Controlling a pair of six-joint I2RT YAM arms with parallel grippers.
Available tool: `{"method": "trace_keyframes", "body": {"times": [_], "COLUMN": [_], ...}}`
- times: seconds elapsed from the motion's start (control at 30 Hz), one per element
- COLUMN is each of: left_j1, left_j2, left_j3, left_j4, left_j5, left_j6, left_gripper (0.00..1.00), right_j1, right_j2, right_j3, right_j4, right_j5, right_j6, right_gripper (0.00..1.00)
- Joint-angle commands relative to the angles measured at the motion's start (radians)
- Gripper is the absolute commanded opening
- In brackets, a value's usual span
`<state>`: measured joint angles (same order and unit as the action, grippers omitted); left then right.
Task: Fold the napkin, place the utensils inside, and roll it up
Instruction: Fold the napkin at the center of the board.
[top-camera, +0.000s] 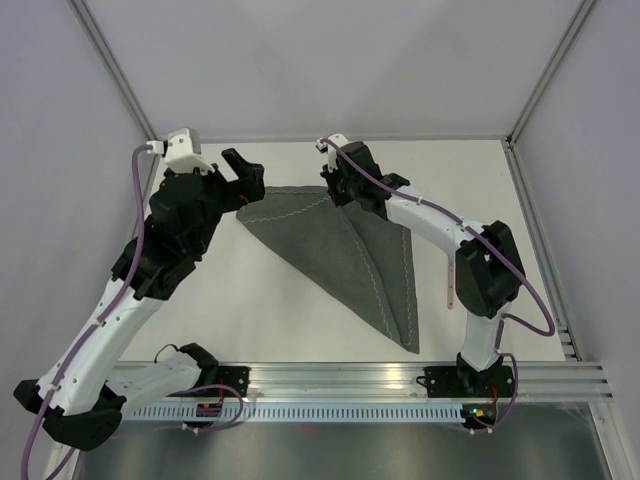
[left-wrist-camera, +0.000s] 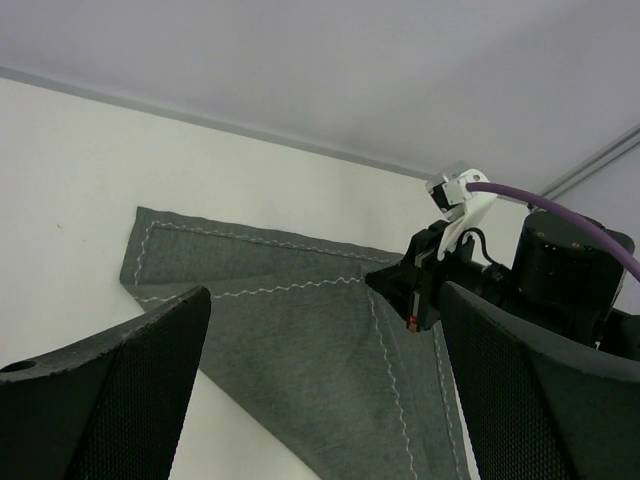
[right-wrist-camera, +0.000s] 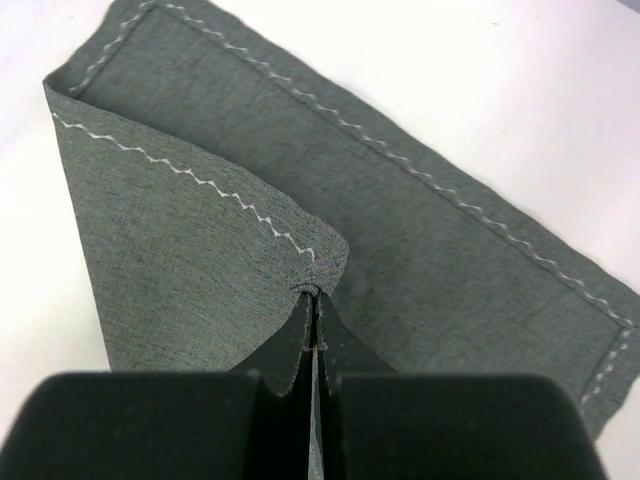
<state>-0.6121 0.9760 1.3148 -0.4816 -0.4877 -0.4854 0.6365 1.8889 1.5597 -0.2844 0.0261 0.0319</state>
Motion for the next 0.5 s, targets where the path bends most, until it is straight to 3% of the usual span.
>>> {"method": "trace_keyframes", "body": {"times": [0.0, 0.47], "left_j1": [0.006, 0.02], "left_j2": [0.009, 0.036], "left_j3": [-0.006, -0.02], "left_j4": [0.047, 0.061], "left_j5": [0.014, 0.029], "left_j6": [-0.004, 0.001], "left_gripper": [1.0, 1.0], "right_j1": [-0.024, -0.149], "right_j2": [-0.007, 0.001], "right_j3": [0.023, 0.011], "right_j4": [0.03, 0.068], "right_j5": [0.005, -0.009], "right_j6": [-0.017, 0.006], "right_gripper": [0.0, 0.0]}}
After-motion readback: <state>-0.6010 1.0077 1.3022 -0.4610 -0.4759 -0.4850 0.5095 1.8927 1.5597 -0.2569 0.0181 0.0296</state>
